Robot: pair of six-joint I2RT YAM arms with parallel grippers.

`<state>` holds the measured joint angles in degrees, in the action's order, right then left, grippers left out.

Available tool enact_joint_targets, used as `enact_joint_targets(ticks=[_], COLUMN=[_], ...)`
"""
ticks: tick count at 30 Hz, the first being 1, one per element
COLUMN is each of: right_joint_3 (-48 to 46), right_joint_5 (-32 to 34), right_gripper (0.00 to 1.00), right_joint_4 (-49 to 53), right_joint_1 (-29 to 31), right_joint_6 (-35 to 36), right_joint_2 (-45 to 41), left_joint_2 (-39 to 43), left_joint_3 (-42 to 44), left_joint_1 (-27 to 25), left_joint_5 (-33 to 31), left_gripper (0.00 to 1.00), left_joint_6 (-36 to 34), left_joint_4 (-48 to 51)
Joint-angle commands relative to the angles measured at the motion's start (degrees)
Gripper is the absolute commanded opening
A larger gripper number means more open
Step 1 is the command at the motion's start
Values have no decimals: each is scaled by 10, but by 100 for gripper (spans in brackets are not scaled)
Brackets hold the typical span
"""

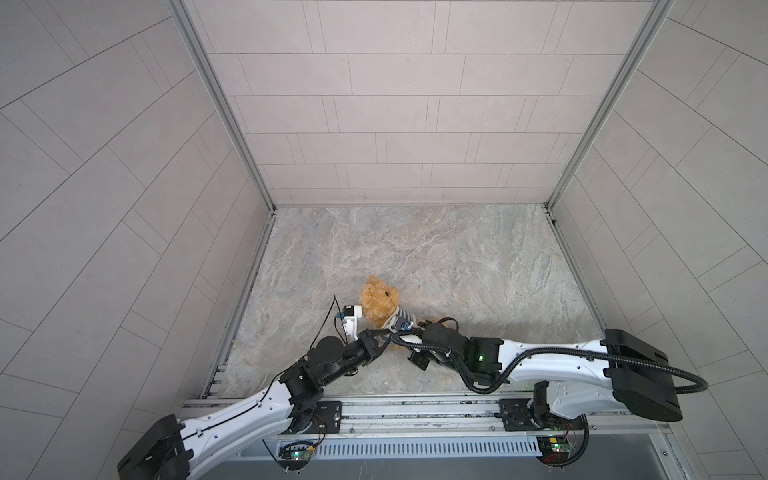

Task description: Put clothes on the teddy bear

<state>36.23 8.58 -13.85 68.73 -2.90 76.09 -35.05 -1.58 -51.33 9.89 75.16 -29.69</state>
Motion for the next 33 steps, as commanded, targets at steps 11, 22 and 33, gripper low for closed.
enact_joint_targets(ticks=[11,22,33], right_joint_3=[-113,-104,-128], right_joint_5=[71,37,-13], right_gripper=[8,31,41], right_joint_4=[-26,-73,-155], right_joint_1=[-15,-17,-17], right_joint_6=[18,20,3], right_joint_2=[-75,-47,-88], left_joint_2=[60,35,16], left_joint_3=[10,9,5], left_joint_1=[-7,-23,-24], left_joint_5=[-38,-42,-30], left_gripper=[0,0,0], left_joint_6=[27,28,27], left_joint_4=[-67,-84,-103])
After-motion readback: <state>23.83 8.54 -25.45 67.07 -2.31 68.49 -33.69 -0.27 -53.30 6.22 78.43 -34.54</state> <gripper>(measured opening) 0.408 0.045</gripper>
